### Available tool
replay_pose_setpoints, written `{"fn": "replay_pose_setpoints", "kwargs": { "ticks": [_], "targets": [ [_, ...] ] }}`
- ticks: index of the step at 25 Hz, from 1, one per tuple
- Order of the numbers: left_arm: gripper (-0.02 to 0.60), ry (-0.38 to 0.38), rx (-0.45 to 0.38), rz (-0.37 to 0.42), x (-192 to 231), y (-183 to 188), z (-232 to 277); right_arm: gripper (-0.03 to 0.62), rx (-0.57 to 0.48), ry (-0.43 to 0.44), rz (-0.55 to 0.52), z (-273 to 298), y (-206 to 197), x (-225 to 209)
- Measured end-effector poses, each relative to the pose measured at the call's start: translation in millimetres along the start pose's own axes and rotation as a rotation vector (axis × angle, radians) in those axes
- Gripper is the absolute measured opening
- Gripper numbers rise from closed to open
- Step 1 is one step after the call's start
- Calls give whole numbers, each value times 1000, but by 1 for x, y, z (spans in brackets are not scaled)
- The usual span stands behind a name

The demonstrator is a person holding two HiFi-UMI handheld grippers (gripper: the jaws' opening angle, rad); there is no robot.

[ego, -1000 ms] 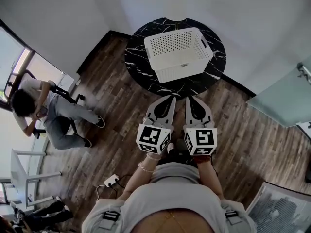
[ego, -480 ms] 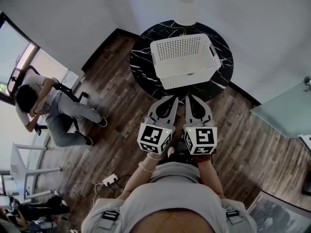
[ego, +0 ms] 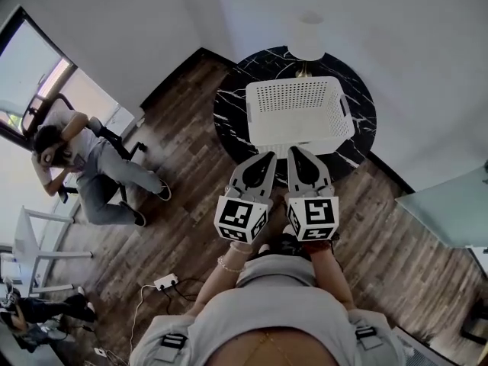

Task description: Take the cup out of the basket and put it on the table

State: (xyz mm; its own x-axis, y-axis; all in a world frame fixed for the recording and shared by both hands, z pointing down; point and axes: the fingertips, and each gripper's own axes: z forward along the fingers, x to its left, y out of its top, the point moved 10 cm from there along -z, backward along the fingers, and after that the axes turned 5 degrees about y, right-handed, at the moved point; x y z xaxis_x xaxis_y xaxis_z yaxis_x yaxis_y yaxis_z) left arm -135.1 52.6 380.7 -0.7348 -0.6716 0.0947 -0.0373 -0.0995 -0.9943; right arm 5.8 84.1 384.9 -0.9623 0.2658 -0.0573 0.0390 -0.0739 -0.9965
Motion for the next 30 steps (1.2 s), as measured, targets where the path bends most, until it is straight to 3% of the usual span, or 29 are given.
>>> {"fn": "replay_pose_setpoints", "kwargs": {
  "ticks": [11, 23, 30],
  "targets": [
    [6, 69, 8, -7, -8, -1, 39, 11, 8, 64, 3, 17, 1, -41],
    [6, 71, 41, -34, -31, -17, 58, 11, 27, 38, 15, 1, -10, -75],
    [6, 36, 40, -33, -31, -14, 74, 11, 20, -23, 26, -2, -9, -89]
  ]
}}
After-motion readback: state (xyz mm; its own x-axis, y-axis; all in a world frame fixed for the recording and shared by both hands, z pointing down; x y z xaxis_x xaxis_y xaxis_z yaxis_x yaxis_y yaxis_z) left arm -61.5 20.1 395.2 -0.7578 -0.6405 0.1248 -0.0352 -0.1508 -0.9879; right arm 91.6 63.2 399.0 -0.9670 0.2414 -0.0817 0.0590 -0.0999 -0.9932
